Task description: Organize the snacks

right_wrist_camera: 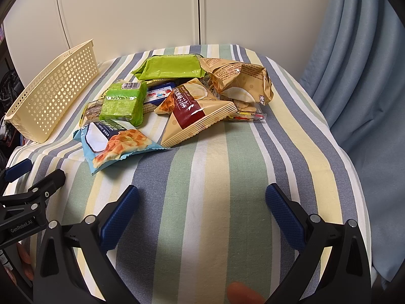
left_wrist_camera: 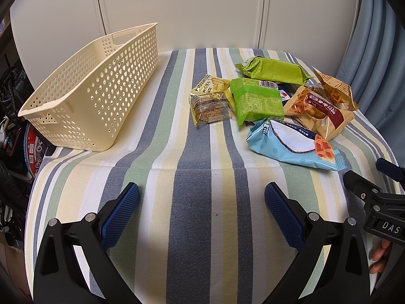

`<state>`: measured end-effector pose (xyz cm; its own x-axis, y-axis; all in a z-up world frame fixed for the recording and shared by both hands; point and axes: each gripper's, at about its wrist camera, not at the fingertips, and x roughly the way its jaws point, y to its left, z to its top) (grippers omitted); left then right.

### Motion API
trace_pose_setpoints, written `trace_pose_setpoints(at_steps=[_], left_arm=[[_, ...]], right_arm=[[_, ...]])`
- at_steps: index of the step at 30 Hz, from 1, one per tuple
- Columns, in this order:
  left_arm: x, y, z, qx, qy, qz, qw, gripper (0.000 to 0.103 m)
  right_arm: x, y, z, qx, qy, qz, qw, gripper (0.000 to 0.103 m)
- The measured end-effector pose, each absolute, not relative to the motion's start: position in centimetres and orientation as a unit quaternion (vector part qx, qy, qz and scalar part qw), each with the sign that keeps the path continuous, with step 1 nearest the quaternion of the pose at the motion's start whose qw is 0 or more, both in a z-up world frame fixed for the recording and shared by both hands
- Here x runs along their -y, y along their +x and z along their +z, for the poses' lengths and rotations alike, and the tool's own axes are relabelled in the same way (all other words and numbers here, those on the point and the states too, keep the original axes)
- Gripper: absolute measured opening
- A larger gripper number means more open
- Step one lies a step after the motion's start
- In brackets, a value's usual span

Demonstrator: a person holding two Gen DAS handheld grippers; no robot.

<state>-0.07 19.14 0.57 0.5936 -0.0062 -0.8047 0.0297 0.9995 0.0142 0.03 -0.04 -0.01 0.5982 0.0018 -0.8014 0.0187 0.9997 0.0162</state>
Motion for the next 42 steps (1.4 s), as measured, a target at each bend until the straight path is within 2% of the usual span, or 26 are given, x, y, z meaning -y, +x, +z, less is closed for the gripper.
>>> trace_pose_setpoints(at_steps=[42], left_arm=[[-19.19,0.03,0.69,-0.452,0.012,-0.01,0.892,0.101]], right_arm=[[-0.24,-0.06,0.02,-0.449,0.003,-0.011,0.893,0.098]])
